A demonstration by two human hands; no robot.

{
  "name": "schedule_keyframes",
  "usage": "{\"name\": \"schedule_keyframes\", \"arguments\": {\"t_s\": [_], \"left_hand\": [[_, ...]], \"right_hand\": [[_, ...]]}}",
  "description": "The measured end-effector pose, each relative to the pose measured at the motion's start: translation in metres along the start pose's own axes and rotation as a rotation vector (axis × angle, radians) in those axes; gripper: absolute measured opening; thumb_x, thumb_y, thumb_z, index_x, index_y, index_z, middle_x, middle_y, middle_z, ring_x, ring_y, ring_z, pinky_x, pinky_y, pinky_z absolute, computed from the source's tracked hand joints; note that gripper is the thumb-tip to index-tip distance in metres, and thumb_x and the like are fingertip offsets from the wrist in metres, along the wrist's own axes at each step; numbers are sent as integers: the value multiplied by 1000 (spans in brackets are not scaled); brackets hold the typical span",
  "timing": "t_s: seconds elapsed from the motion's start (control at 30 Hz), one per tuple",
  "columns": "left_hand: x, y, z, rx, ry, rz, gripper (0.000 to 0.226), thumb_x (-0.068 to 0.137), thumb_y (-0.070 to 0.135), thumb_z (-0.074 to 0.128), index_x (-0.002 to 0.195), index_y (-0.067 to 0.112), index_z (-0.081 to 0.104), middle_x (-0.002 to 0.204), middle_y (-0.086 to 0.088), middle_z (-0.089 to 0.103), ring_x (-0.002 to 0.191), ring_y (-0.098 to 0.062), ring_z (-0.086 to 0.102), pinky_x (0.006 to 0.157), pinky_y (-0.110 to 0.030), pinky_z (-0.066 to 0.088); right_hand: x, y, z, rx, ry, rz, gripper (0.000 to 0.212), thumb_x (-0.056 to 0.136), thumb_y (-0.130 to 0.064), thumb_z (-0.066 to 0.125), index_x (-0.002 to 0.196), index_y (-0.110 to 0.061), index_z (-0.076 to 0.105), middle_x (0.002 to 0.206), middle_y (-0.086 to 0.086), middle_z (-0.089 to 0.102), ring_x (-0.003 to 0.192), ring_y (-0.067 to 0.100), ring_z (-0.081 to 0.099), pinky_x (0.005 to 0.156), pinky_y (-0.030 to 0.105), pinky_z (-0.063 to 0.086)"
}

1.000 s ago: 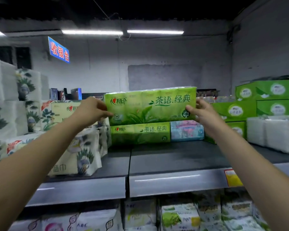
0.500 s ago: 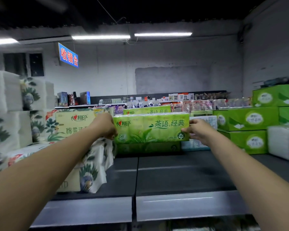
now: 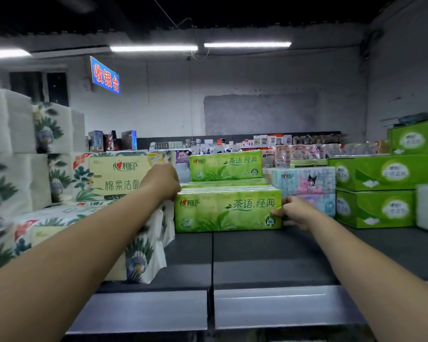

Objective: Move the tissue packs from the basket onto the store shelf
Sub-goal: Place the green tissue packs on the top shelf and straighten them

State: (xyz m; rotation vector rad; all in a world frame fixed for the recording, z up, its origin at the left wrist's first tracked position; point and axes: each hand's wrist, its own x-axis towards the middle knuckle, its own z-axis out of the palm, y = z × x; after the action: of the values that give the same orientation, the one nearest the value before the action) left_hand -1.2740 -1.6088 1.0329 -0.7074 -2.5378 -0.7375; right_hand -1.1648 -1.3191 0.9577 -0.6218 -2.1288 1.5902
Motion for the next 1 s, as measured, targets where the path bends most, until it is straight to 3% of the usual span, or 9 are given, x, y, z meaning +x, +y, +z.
{"name": "schedule_keyframes", "arguments": {"t_s": [0.17, 0.3, 0.43, 0.53, 0.7, 0.8, 0.87, 0.93, 1.0], "left_hand": [[-6, 0, 3, 13, -151, 45, 9, 82, 13, 66, 84, 14, 75, 79, -4, 74, 75, -19, 71, 76, -37, 59], [-9, 1, 5, 6, -239, 56, 14, 90, 14, 58, 96, 12, 71, 92, -6, 73, 85, -20, 70, 83, -37, 57], [-7, -1, 5, -26, -236, 42, 16, 89, 9, 58, 100, 8, 70, 96, -9, 72, 83, -20, 69, 84, -37, 56], [-6, -2, 5, -94, -181, 20, 19, 86, 5, 60, 102, 6, 70, 96, -10, 71, 80, -21, 69, 83, -39, 57], [-9, -5, -1, -204, -58, 87, 18, 94, 20, 57, 95, 6, 68, 92, -10, 70, 74, -17, 69, 76, -42, 59], [-16, 0, -20, -503, 83, 47, 26, 97, 24, 51, 91, 3, 65, 85, -10, 69, 59, -11, 67, 60, -26, 56], [-26, 8, -35, -744, 13, -7, 25, 99, 21, 48, 89, 4, 64, 82, -7, 67, 51, -5, 66, 54, -19, 53], [-38, 13, -49, -774, -87, -11, 24, 99, 22, 47, 93, 4, 63, 87, -8, 68, 58, -8, 68, 61, -22, 54], [-52, 19, -61, -711, -139, 29, 26, 98, 24, 50, 103, 2, 63, 96, -10, 70, 74, -15, 68, 77, -30, 54]], "right_hand": [[-3, 2, -1, -176, 38, -72, 34, 84, -12, 69, 110, -5, 48, 115, 12, 56, 104, 25, 55, 70, 33, 52], [-10, 1, 0, -357, 43, -146, 28, 86, -22, 67, 104, -8, 51, 110, 10, 57, 103, 26, 56, 79, 36, 56], [-16, 1, 0, -383, 16, -165, 20, 90, -21, 62, 103, -11, 52, 107, 9, 57, 100, 23, 54, 83, 37, 54], [-18, 0, 0, -408, 14, -148, 31, 90, -22, 62, 115, -5, 56, 112, 11, 60, 98, 24, 55, 77, 34, 53], [-13, -11, -8, -106, 20, -35, 46, 85, -20, 68, 123, 0, 53, 130, 9, 52, 117, 28, 49, 85, 32, 36], [-22, -30, -23, 16, 36, -33, 15, 91, -23, 58, 100, -12, 59, 139, 11, 49, 92, 21, 53, 74, 33, 41], [-35, -39, -36, 27, 72, -49, 27, 95, -27, 51, 117, -13, 57, 141, 6, 49, 100, 23, 55, 90, 43, 40], [-52, -51, -49, 28, 112, -117, 38, 96, -28, 49, 131, -12, 49, 138, 3, 52, 115, 25, 53, 95, 43, 37], [-77, -62, -56, 43, 117, -188, 38, 95, -30, 50, 130, -14, 48, 132, 1, 55, 111, 22, 54, 89, 39, 40]]}}
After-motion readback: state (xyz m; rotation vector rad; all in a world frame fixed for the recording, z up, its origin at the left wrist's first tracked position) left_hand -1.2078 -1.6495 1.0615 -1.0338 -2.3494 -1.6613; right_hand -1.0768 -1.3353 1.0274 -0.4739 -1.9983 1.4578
